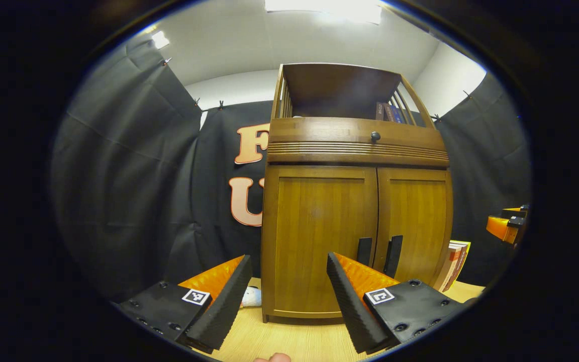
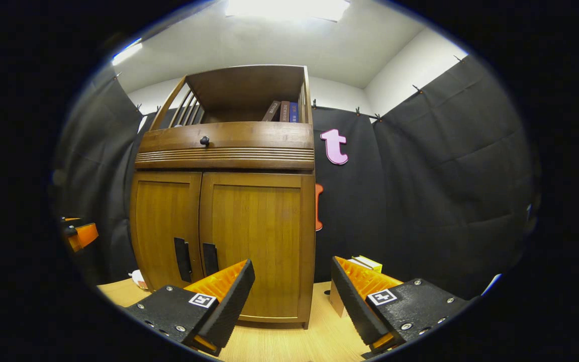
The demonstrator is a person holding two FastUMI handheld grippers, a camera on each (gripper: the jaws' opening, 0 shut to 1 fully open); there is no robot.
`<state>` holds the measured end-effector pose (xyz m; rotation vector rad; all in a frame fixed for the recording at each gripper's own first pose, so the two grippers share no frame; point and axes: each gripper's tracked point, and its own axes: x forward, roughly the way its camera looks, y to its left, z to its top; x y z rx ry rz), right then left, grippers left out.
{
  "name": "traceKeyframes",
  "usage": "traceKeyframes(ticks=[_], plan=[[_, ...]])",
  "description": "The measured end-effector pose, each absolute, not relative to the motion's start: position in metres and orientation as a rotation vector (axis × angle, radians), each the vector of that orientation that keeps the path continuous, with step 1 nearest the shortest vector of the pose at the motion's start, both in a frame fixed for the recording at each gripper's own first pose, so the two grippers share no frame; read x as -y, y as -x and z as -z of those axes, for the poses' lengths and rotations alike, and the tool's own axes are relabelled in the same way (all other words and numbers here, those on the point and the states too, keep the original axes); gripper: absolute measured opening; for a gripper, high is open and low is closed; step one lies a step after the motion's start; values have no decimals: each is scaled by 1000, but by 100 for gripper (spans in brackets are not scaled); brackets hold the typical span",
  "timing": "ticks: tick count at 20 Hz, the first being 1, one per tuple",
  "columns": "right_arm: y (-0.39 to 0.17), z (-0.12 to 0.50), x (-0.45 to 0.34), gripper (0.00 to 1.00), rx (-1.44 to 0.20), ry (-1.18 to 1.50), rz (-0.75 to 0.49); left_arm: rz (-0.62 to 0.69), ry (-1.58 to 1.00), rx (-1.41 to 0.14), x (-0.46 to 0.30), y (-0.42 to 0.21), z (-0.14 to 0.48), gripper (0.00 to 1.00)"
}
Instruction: Open the right door of the double-door shoe cabinet with the right hand, and open the left door with the left hand.
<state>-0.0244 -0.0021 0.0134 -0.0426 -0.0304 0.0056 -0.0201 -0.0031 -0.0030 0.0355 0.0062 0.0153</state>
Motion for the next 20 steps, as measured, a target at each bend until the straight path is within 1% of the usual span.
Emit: traceKeyframes(ticks=[6,7,8,9,10,11,12,13,14,15,16,17,18,19,20], plan=[[27,-19,-3,94,62,70,-11,-29,-45,-10,0,21,4,94],[28,-17,-3,97,60,74,-14,-33,-48,-12,-2,21,4,94],[29,-16,-4,97,56,76,-17,-36,-50,-13,-2,21,5,96],[29,-14,-6,94,51,75,-23,-35,-47,-16,-2,21,6,99],[28,-14,-9,97,47,73,-29,-29,-41,-19,0,22,7,94],[27,-13,-11,97,43,72,-35,-26,-35,-21,0,22,7,94],[27,-12,-13,94,41,72,-44,-28,-31,-25,-1,23,9,94],[25,-10,-15,94,39,73,-49,-32,-32,-28,-3,22,10,94],[23,-9,-17,97,33,72,-54,-37,-37,-30,-4,22,11,96],[21,-7,-20,94,26,70,-65,-43,-42,-30,-6,23,11,96],[17,-7,-25,97,20,67,-77,-44,-45,-31,-6,23,12,95],[13,-7,-30,97,18,65,-89,-41,-45,-30,-6,23,13,94],[8,-8,-35,97,21,67,-100,-38,-47,-31,-6,24,15,96],[3,-9,-40,97,25,73,-112,-41,-53,-35,-7,25,17,94],[-4,-11,-46,97,28,79,-127,-47,-60,-40,-9,25,19,94]])
